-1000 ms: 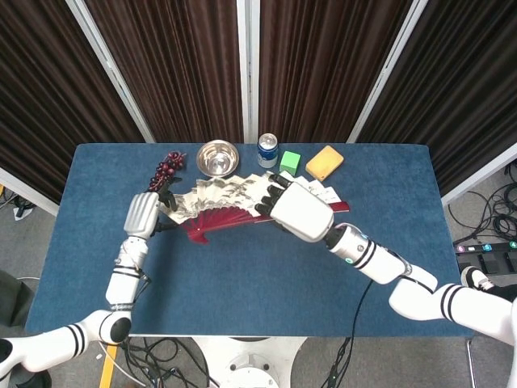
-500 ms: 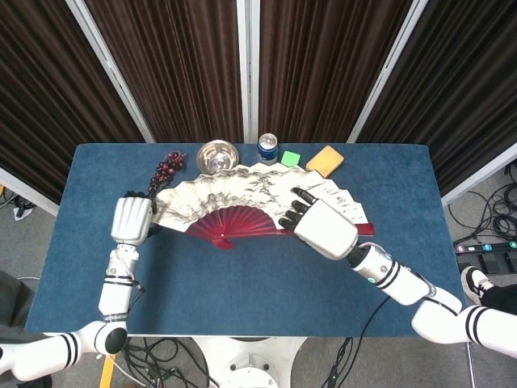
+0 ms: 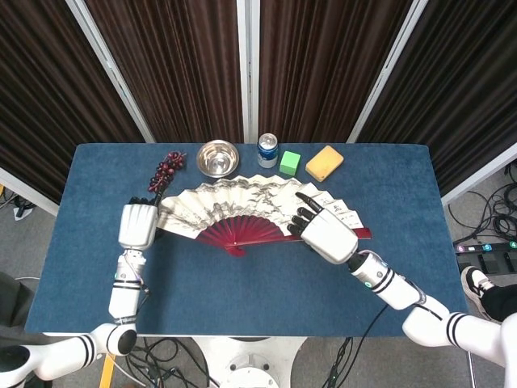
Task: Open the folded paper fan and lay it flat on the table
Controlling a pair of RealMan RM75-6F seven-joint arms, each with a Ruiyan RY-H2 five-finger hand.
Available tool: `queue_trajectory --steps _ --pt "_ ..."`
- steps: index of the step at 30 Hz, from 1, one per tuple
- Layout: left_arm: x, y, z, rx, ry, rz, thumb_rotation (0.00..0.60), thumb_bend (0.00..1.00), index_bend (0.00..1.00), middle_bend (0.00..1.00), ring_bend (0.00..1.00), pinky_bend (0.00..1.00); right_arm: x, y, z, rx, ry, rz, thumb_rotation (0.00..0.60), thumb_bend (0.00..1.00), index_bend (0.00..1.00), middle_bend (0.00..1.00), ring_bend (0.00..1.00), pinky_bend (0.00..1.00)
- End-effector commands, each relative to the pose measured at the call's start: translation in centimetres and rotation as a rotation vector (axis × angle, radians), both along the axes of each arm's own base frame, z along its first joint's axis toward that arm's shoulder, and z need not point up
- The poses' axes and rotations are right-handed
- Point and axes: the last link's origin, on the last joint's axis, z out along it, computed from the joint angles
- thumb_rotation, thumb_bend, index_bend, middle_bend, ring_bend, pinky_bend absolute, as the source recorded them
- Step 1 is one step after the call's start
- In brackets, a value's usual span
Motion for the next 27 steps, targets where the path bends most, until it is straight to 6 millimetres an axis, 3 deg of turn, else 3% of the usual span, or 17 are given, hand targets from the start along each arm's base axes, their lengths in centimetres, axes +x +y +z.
queue_trajectory --steps 1,4,7,16,20,27 --pt "-0.3 -0.4 -1.8 -0.024 0.026 -0.007 0.6 0.25 0.45 0.5 0.42 0.4 -1.7 0.2 -1.6 0.02 -0.002 -0.067 0.6 0.22 0.11 0.3 0.14 0.0" --pt "-0.4 -0.7 -2.3 -0.046 0.035 -0.009 0.6 0.16 0.27 0.31 0.24 0.29 -2.6 0.2 -2.2 0.051 0.023 -0.12 0.6 0.07 0.0 0.11 0.01 0.0" --pt "-0.4 -0.9 -2.4 -0.044 0.024 -0.014 0.6 0.09 0.18 0.21 0.15 0.24 -3.2 0.5 -2.6 0.084 0.022 -0.172 0.6 0.01 0.0 0.0 0.0 0.0" --pt "-0.4 -2.6 -1.3 -0.05 -0.004 -0.072 0.6 0.01 0.04 0.01 0.02 0.13 -5.6 1.7 -1.9 0.126 0.072 -0.295 0.6 0.0 0.0 0.0 0.0 0.0" --pt "-0.5 -3.4 -0.3 -0.08 -0.001 -0.085 0.6 0.0 0.03 0.0 0.02 0.11 -6.6 2.1 -1.0 0.151 0.13 -0.35 0.6 0.0 0.0 0.0 0.0 0.0" --pt "-1.9 -4.6 3.6 -0.209 -0.065 -0.056 0.6 0.0 0.04 0.04 0.02 0.11 -9.6 3.2 3.2 0.087 0.047 -0.502 0.6 0.0 0.0 0.02 0.0 0.0"
